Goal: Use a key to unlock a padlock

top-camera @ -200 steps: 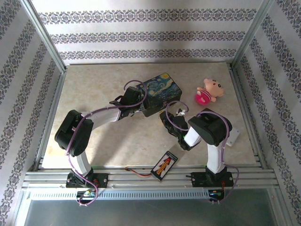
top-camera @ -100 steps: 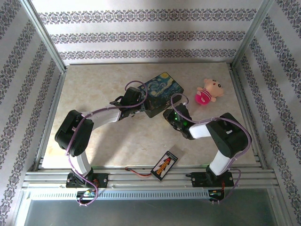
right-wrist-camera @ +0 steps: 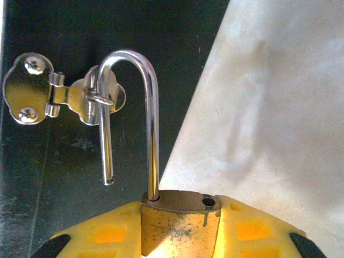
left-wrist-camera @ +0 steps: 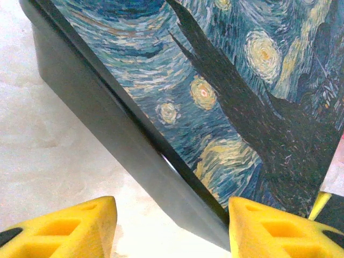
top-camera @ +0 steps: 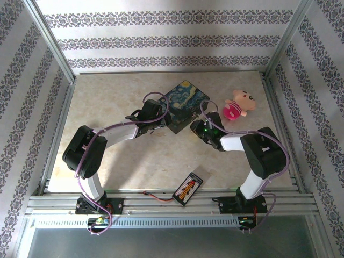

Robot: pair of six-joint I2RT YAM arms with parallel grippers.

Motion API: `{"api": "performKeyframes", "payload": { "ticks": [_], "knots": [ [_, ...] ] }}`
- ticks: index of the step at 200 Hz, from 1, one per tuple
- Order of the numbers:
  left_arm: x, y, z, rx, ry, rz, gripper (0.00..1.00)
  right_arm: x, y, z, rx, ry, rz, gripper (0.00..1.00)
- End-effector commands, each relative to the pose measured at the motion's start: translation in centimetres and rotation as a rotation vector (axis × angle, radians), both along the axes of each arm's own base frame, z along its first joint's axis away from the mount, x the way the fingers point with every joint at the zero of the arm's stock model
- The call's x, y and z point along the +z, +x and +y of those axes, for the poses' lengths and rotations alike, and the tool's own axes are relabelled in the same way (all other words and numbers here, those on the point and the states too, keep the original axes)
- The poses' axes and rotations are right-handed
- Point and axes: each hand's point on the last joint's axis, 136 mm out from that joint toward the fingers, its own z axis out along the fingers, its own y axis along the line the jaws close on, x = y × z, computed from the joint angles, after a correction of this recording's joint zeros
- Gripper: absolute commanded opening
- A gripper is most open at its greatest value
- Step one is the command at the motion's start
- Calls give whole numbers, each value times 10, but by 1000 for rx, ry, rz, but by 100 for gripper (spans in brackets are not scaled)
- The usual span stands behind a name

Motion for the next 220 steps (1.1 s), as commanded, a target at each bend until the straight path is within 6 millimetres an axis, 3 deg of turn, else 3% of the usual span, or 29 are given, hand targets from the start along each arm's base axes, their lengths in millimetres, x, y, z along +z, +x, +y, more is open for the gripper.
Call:
{"api": "performKeyframes", "payload": {
  "ticks": [1,38,71,84,93,99,155,195,220],
  "knots": [
    [-32,-26,35,40,151,117,55,4,16,-22,-38,-61,2,0],
    [0,-16,31,30,135,38,59,4,12,-22,1,-30,25,0],
    [46,-4,23,-5,118,-100,67,12,15,-18,54,0,15,0],
    [59,1,23,-8,148,-145,75,15,16,-15,78,1,13,0],
    [62,4,22,-19,177,-159,91,18,16,-13,94,2,10,0],
    [61,7,22,-22,205,-158,100,19,16,-11,104,4,10,0],
    [0,19,9,-140,432,-10,99,26,15,-2,141,26,13,0],
    [-29,20,30,-114,574,49,99,25,-6,4,203,32,67,0],
    [-39,21,47,-89,641,80,100,18,-20,-6,194,10,105,0]
  ]
}}
